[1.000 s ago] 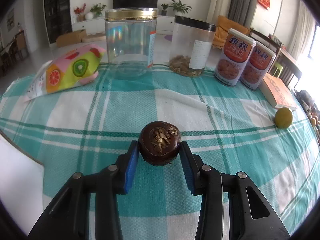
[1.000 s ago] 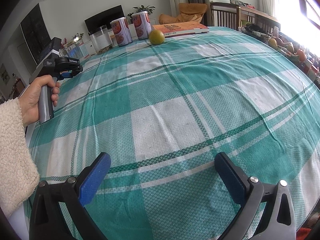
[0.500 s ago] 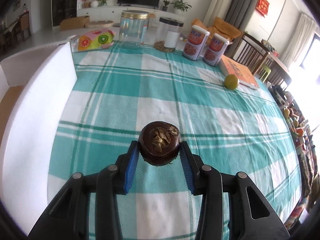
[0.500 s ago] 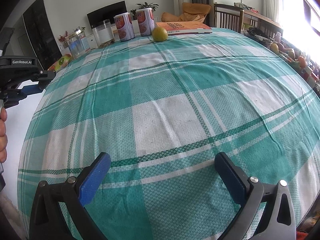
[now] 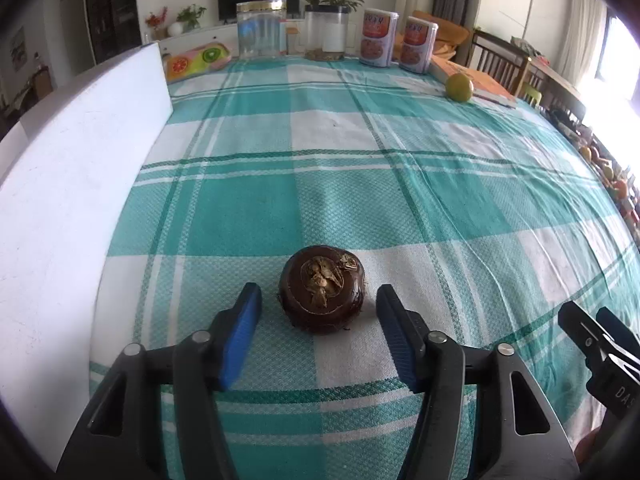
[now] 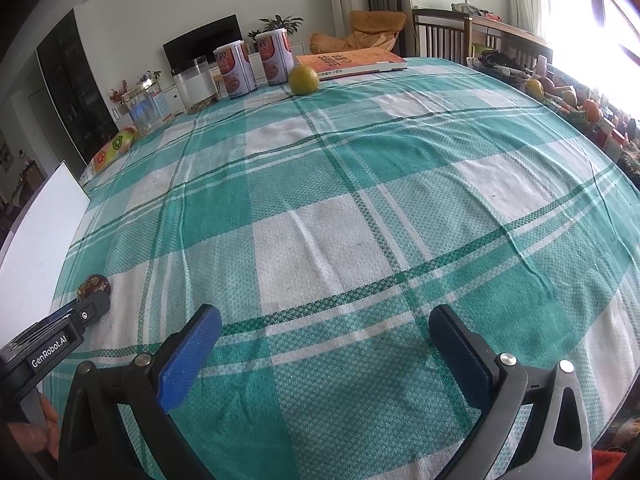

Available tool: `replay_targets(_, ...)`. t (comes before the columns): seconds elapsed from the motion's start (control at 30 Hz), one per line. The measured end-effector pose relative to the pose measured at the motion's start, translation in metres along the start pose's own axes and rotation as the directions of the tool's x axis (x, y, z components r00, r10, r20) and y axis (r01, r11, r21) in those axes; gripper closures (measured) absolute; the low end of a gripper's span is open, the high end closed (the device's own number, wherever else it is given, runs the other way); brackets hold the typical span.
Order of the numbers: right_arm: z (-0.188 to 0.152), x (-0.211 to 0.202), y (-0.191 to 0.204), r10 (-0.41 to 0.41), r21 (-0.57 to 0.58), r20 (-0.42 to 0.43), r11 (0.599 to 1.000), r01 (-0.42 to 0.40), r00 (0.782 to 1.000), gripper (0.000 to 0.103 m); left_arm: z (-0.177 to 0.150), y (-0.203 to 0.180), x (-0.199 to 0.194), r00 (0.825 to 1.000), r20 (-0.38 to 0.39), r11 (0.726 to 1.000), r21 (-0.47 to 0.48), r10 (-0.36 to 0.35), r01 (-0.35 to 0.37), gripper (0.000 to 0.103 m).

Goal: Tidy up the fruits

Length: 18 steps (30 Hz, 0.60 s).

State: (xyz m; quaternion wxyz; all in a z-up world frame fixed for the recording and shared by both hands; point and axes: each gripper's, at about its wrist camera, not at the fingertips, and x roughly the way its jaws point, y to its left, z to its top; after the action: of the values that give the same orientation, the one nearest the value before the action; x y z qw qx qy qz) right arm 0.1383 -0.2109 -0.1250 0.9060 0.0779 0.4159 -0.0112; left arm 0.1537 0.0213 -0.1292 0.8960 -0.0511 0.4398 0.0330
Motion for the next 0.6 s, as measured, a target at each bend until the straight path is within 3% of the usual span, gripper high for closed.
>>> replay_targets(0.3, -0.0002, 0.0064, 0.0028, -0.021, -0.013, -0.012, 1.000, 0.021, 1.000, 0.000, -0.0042, -0.0050, 0.0068, 1.000, 0.001, 0.998, 0.065, 0.012, -0.012, 0.013)
replay_targets(0.6, -0.0004, 0.0074, 0.0063, -0.017, -0.035, -0.015, 0.999, 0.017, 1.000, 0.000, -0.0042, -0.0054, 0.0070, 1.000, 0.001, 0.998, 0.065, 0.013, -0.013, 0.011)
